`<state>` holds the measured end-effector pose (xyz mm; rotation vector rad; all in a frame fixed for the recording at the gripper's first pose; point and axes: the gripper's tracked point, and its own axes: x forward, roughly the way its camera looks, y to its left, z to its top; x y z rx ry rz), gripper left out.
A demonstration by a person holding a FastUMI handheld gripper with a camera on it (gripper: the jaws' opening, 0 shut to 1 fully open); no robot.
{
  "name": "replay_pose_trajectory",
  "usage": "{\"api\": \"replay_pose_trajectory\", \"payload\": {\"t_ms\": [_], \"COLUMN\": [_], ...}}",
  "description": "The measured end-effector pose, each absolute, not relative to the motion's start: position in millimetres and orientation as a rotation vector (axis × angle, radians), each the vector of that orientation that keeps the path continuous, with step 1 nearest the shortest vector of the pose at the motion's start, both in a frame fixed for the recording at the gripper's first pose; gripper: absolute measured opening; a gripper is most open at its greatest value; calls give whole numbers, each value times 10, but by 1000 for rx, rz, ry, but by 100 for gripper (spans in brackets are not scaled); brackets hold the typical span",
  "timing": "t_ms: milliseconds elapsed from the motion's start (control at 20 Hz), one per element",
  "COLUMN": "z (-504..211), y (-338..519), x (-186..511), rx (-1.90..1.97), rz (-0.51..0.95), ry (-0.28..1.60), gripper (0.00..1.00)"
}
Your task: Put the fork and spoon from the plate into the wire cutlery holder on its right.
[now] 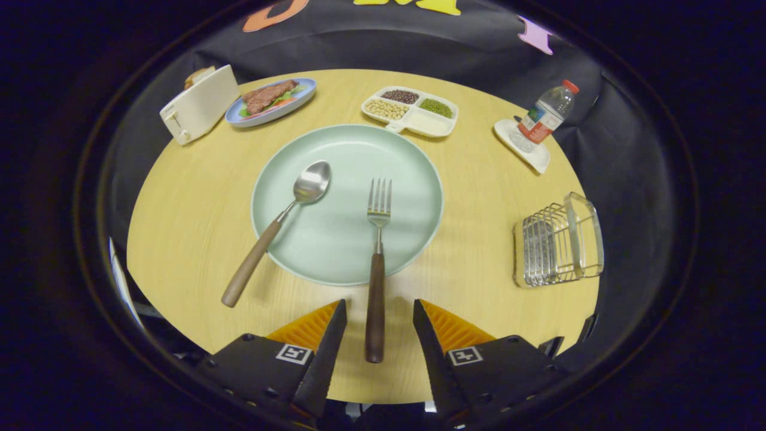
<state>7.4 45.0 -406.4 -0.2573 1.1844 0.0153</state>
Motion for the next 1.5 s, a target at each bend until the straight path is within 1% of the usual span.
{"api": "replay_pose_trajectory", "payload": {"t_ms": [50,150,200,250,400,500,550,700,1050,1250,1500], "z": [-4085,-4156,-4162,-4192,-4068,-4007,-3932,-3747,-3293,-3032,-2820], "y": [389,390,423,420,430,424,436,439,229,-166,-758], "x": [99,99,99,114,100,119,117,116,-49,-130,-233], "rx": [-274,-245,-226,-223,-222,-206,-187,-177,-98,-93,-48], "rz": [-13,-22,-8,1,45,48,56,76,69,37,-43], "ry": [1192,1226,1232,1232,1210,1184,1170,1123,1067,1015,976], "gripper": [64,39,30,17,9,9,3,2,2,2,3]}}
